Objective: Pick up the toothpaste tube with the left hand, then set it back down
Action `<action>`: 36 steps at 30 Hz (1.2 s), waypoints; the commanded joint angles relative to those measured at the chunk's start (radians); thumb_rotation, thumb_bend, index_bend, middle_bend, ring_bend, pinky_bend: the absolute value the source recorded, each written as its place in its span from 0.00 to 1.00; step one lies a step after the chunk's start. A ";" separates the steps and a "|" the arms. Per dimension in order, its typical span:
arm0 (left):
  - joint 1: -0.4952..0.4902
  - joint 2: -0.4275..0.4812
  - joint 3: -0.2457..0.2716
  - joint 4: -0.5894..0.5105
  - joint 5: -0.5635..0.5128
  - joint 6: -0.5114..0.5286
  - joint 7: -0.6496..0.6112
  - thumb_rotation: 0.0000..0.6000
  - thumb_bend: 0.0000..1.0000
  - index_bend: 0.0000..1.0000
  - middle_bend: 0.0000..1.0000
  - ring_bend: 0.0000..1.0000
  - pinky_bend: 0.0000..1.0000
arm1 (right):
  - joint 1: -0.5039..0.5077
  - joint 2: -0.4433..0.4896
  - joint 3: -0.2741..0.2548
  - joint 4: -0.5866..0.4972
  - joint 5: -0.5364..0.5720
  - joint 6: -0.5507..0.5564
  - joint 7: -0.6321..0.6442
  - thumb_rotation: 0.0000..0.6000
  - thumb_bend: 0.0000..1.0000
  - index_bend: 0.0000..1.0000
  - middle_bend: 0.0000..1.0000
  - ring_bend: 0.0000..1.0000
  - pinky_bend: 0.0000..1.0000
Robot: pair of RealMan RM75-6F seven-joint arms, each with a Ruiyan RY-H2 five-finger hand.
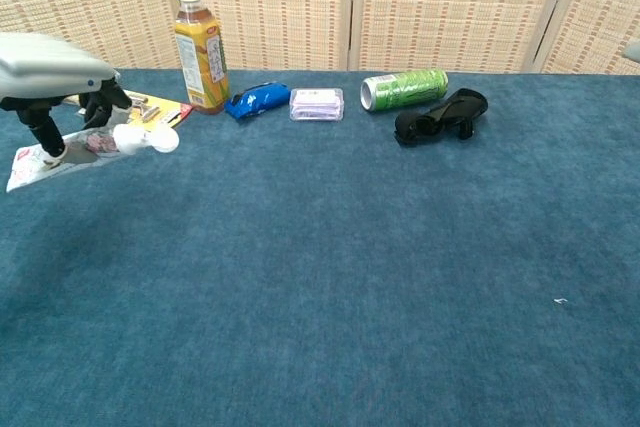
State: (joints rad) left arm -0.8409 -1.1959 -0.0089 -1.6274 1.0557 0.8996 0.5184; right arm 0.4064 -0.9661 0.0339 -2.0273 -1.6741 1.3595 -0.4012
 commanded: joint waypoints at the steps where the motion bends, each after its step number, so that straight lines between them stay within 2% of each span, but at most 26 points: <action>1: 0.013 -0.017 0.007 0.014 -0.021 0.006 0.011 1.00 0.36 0.26 0.48 0.33 0.31 | -0.013 0.007 0.006 0.004 0.003 0.016 0.020 1.00 0.27 0.16 0.00 0.00 0.00; 6: 0.032 -0.020 0.010 0.013 -0.035 0.016 0.012 1.00 0.36 0.15 0.35 0.23 0.30 | -0.040 0.027 0.014 0.018 0.008 0.043 0.049 1.00 0.27 0.16 0.00 0.00 0.00; 10: 0.055 0.001 0.000 -0.016 -0.031 0.041 -0.020 1.00 0.36 0.12 0.31 0.20 0.27 | -0.068 0.047 0.013 0.032 0.003 0.071 0.069 1.00 0.27 0.16 0.00 0.00 0.00; 14: 0.096 0.048 -0.013 -0.078 0.017 0.102 -0.082 1.00 0.36 0.11 0.29 0.19 0.27 | -0.095 0.066 0.009 0.051 0.002 0.091 0.090 1.00 0.27 0.16 0.00 0.00 0.00; 19: 0.176 0.098 -0.022 -0.145 0.098 0.216 -0.191 1.00 0.36 0.11 0.28 0.19 0.27 | -0.124 0.088 0.004 0.081 0.028 0.102 0.117 1.00 0.27 0.16 0.00 0.00 0.00; 21: 0.244 0.115 -0.018 -0.163 0.149 0.317 -0.253 1.00 0.36 0.11 0.28 0.19 0.27 | -0.142 0.097 0.003 0.104 0.080 0.098 0.143 1.00 0.27 0.16 0.00 0.00 0.00; 28: 0.432 0.121 0.026 -0.114 0.265 0.546 -0.372 1.00 0.35 0.11 0.27 0.19 0.24 | -0.181 0.091 -0.011 0.176 0.152 0.069 0.232 1.00 0.25 0.14 0.00 0.00 0.00; 31: 0.498 0.115 0.045 -0.096 0.266 0.598 -0.379 1.00 0.35 0.11 0.27 0.19 0.23 | -0.198 0.070 -0.012 0.219 0.157 0.082 0.251 1.00 0.21 0.13 0.00 0.00 0.00; 36: 0.588 0.104 0.063 -0.073 0.300 0.688 -0.394 1.00 0.35 0.13 0.27 0.18 0.21 | -0.230 0.045 -0.018 0.248 0.146 0.116 0.268 1.00 0.20 0.12 0.00 0.00 0.00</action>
State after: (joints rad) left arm -0.2830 -1.0866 0.0409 -1.7154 1.3352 1.5573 0.1377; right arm 0.1835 -0.9147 0.0188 -1.7850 -1.5251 1.4676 -0.1361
